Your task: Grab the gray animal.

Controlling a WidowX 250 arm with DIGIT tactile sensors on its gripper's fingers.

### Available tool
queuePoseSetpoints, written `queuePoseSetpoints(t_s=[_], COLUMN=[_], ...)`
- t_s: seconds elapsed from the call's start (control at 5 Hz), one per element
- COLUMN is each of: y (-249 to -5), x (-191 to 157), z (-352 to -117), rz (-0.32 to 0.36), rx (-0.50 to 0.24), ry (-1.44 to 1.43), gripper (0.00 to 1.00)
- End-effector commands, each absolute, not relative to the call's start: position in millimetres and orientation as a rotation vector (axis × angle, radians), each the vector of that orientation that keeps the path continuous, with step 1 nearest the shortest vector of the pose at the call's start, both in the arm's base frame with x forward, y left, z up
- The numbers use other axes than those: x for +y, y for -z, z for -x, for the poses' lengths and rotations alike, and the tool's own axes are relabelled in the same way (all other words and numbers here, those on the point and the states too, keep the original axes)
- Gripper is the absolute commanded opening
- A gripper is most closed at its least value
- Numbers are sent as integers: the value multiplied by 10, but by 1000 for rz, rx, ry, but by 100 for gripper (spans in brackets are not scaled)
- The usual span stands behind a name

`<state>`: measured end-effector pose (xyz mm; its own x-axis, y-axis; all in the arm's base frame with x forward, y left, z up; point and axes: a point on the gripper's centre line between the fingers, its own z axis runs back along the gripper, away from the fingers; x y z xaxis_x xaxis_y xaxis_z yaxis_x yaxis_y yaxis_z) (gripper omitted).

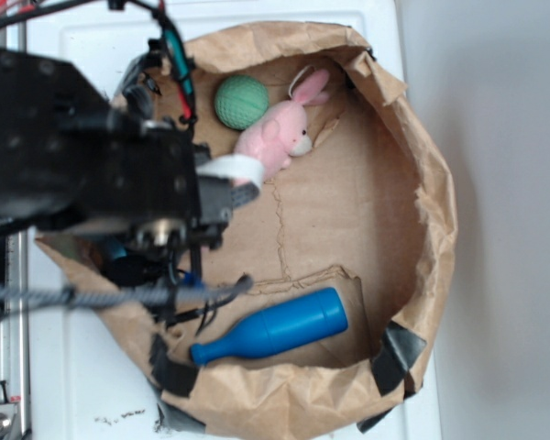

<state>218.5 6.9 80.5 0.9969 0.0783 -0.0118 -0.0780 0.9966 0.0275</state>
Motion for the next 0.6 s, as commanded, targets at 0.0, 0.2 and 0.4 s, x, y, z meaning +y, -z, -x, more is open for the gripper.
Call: queuePoseSetpoints(t_s=[0.0, 0.2, 0.4], y=[-1714, -1882, -2006], x=[-23, 2, -99], z=[-2505, -2704, -2829], rz=[-17, 6, -43], rx=[-103, -199, -183], ry=[36, 124, 146], gripper=[0, 0, 0])
